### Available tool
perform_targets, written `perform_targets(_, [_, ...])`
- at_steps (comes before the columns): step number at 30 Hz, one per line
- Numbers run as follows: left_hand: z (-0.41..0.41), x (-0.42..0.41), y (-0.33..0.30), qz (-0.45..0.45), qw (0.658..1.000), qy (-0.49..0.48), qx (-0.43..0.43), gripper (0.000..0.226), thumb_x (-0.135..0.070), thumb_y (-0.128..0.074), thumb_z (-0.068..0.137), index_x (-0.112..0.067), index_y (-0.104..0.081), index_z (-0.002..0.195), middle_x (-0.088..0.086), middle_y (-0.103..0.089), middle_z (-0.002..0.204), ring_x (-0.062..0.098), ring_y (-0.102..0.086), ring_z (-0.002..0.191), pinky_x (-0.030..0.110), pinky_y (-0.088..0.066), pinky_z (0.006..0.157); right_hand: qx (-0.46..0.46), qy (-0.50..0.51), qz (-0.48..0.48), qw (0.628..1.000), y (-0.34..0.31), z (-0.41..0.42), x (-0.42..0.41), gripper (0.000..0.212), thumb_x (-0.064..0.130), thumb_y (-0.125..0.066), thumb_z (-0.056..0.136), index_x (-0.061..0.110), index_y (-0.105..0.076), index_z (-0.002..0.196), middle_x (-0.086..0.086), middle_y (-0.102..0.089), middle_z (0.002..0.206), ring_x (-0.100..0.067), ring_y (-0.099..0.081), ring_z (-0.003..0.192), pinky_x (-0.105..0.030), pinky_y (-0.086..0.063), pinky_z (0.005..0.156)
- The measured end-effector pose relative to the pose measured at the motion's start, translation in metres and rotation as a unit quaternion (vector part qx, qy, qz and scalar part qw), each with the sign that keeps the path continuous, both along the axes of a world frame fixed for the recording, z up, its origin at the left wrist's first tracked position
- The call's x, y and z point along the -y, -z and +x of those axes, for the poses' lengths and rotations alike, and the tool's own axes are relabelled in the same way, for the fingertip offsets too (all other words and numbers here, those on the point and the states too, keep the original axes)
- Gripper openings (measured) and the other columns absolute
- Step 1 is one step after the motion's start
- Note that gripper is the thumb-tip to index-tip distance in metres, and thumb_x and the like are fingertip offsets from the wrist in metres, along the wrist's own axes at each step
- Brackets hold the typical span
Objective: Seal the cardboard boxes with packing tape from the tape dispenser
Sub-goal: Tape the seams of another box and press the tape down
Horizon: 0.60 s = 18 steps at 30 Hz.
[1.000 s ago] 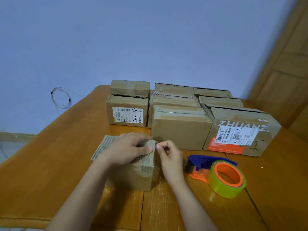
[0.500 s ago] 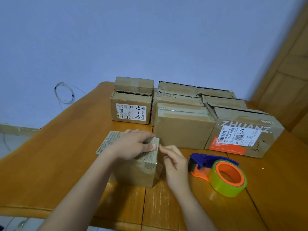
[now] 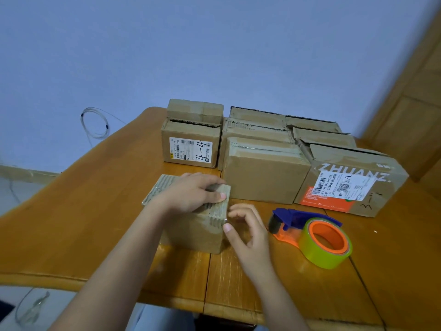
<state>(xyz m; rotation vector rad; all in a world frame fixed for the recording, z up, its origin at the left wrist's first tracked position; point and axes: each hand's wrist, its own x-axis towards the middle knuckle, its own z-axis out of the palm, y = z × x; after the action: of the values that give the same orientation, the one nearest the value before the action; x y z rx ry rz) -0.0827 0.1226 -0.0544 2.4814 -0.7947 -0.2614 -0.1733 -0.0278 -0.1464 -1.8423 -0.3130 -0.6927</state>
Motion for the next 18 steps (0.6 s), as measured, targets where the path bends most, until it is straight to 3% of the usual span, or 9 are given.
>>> perform_targets(5, [-0.0012, 0.0004, -0.0015, 0.003, 1.000, 0.006, 0.008, 0.042, -0.043, -0.047, 0.097, -0.032, -0.047, 0.137, -0.003, -0.054, 0.125, 0.019, -0.040, 0.120, 0.035, -0.027, 0.101, 0.029, 0.012, -0.023, 0.999, 0.0016, 0.0017, 0.0011, 0.007, 0.031, -0.058, 0.089, 0.025, -0.060, 0.086, 0.011, -0.055, 0.103, -0.007, -0.055, 0.102, -0.016, -0.043, 0.084])
perform_targets(11, [-0.0034, 0.0007, -0.0037, 0.018, 0.999, 0.022, 0.028, 0.043, -0.042, -0.045, 0.098, -0.029, -0.044, 0.139, -0.005, -0.053, 0.123, 0.013, -0.040, 0.116, 0.027, -0.024, 0.092, 0.006, -0.019, 0.035, 0.999, -0.0024, 0.0034, 0.0002, 0.026, 0.045, -0.056, 0.090, 0.022, -0.065, 0.081, 0.012, -0.056, 0.098, -0.008, -0.056, 0.097, -0.015, -0.044, 0.080])
perform_targets(16, [-0.0012, 0.0007, -0.0031, 0.037, 0.998, 0.042, 0.042, 0.045, -0.043, -0.044, 0.098, -0.028, -0.042, 0.141, -0.007, -0.053, 0.130, 0.013, -0.041, 0.121, 0.029, -0.022, 0.102, -0.031, -0.035, 0.080, 0.996, -0.0044, 0.0081, 0.0010, 0.030, 0.058, -0.063, 0.079, 0.028, -0.066, 0.076, 0.012, -0.060, 0.095, -0.007, -0.057, 0.096, -0.015, -0.044, 0.080])
perform_targets(18, [0.0018, -0.0001, 0.0003, 0.040, 0.997, 0.045, 0.051, 0.046, -0.045, -0.044, 0.097, -0.029, -0.042, 0.141, -0.007, -0.052, 0.133, 0.014, -0.041, 0.124, 0.032, -0.022, 0.105, -0.030, -0.042, 0.100, 0.994, -0.0055, 0.0105, 0.0037, 0.026, 0.060, -0.070, 0.071, 0.037, -0.065, 0.083, 0.012, -0.062, 0.096, -0.011, -0.058, 0.099, -0.021, -0.045, 0.086])
